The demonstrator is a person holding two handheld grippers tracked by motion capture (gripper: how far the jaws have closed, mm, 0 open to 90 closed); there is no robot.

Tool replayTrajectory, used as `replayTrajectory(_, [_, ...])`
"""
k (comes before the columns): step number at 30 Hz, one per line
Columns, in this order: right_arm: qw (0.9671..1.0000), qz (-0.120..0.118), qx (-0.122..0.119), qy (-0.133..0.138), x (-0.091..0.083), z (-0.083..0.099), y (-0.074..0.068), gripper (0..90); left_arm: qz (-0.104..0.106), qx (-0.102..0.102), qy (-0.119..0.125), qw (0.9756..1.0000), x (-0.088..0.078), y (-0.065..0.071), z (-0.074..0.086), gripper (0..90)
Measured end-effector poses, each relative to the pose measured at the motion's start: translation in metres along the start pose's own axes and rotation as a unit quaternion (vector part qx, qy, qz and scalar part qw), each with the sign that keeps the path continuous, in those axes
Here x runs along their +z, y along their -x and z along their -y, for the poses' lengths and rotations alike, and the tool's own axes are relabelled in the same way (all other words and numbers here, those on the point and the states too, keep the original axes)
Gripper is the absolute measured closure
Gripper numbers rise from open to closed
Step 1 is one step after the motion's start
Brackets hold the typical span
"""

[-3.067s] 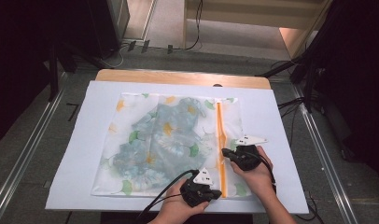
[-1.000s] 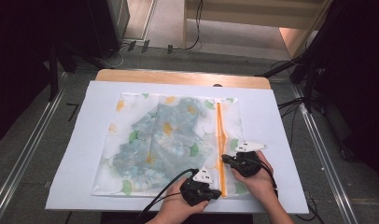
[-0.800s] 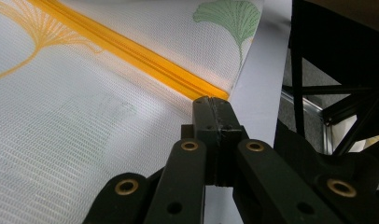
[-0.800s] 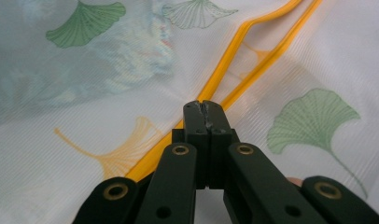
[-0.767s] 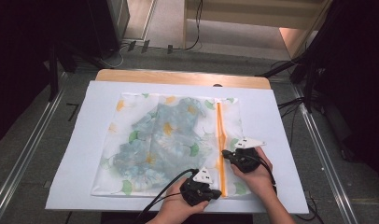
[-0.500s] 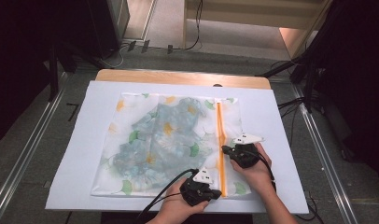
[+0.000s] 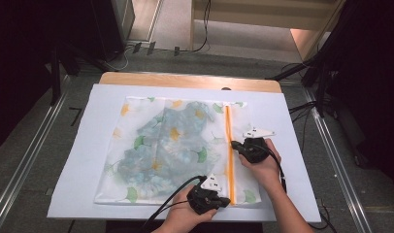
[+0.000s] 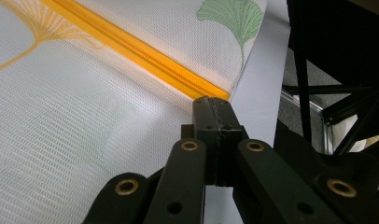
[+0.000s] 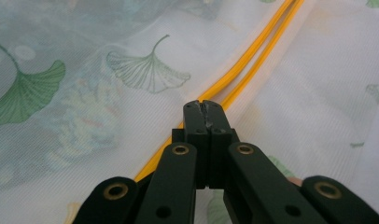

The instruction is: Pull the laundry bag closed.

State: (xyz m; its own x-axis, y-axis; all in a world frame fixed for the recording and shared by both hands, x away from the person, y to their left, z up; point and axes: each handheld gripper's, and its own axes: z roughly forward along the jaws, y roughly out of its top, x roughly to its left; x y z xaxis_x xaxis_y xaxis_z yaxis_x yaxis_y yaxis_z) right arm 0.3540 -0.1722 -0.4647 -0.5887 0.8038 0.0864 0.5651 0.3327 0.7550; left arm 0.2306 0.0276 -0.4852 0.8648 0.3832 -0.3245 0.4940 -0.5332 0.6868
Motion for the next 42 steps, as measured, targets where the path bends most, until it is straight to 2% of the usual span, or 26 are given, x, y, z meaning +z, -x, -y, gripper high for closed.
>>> replayTrajectory(7, [1.0, 0.005, -0.003, -0.008, 0.007, -0.012, 0.004, 90.0, 0.0, 0.0, 0.0, 1.0, 0.0, 0.0, 0.0, 90.0])
replayTrajectory(23, [0.9997, 0.014, -0.001, -0.022, 0.028, -0.026, 0.02, 90.0, 0.001, 0.001, -0.002, 1.0, 0.0, 0.0, 0.0, 90.0])
replayTrajectory(39, [0.9992, 0.021, 0.007, -0.033, 0.051, -0.042, 0.03, 90.0, 0.002, 0.0, -0.001, 1.0, 0.0, 0.0, 0.0, 90.0])
replayTrajectory(42, [0.9992, 0.02, 0.016, -0.031, 0.055, -0.044, 0.034, 90.0, 0.003, 0.0, -0.001, 1.0, 0.0, 0.0, 0.0, 90.0])
